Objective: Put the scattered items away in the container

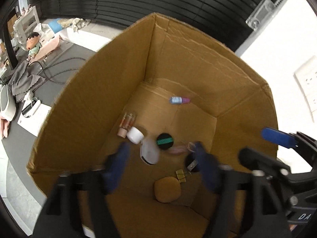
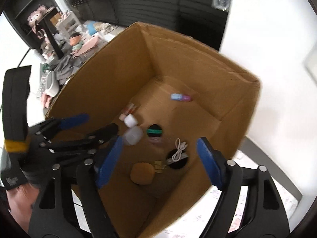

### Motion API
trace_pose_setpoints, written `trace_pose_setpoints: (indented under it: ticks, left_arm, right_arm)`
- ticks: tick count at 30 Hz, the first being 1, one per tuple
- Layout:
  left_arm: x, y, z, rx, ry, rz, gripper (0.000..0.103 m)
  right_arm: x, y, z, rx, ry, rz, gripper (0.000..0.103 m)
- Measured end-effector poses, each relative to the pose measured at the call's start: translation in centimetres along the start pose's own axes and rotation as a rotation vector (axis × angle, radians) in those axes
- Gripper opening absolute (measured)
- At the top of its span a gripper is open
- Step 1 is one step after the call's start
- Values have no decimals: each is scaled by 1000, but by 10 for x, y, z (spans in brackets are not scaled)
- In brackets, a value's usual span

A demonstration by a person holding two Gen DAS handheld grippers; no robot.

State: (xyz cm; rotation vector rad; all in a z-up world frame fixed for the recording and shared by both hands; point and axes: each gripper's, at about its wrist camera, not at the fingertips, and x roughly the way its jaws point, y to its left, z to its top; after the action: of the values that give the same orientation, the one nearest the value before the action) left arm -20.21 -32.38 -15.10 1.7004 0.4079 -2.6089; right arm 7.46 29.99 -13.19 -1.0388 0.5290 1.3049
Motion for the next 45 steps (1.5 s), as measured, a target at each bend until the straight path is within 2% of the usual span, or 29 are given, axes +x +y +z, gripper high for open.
trace_pose_setpoints:
  ticks: [1,2,5,11,17,21,30,34,36,38,40,41,42,43,45]
  left_arm:
    - [-4,1,2,2,-14,-1,101]
    - [-8,2,4,5,-30,5,103]
    - [-20,-1,8,23,-60,15,103]
    - [-39,-17,10,24,-85,-76,103]
    - [-59,-51,-4,81,-86,-51,103]
    - [-77,-93,-22,162,-104,-39,103]
    - [-110,-201,-69,305,-113,-30,103]
    - [-128,-252,-95,398,-141,66,103]
    - [-133,-272,-114,444,-141,110,103]
    - [-136,-282,-129,461,-127,100,103]
    - [-140,-287,-145,461,-101,56,103]
    - [-142,-289,-153,459,-85,38,103]
    - [-144,-290,-161,459,-70,29,103]
    - [-145,-291,-169,464,-58,36,103]
    - [-147,-296,-186,487,-33,70,103]
  right_arm:
    - [-4,-2,0,4,-9,-10,94]
    - [-9,-4,-1,10,-21,-21,103]
    - [-27,-12,-9,27,-59,-39,103]
    - [-61,-28,-32,91,-105,-70,103]
    - [-94,-46,-56,129,-132,-123,103]
    - [-112,-63,-81,155,-131,-157,103]
    - [-188,-137,-165,272,-151,-221,103]
    - [-224,-157,-213,297,-141,-360,103]
    - [-240,-163,-238,308,-152,-399,103]
    - [-255,-169,-260,347,-163,-412,103]
    - [-272,-174,-286,415,-175,-406,103]
    - [-277,-176,-296,445,-160,-404,103]
    - [-280,-177,-305,368,-79,-379,103]
    - [-284,-178,-314,374,-35,-368,103]
    - [-291,-176,-327,384,0,-353,103]
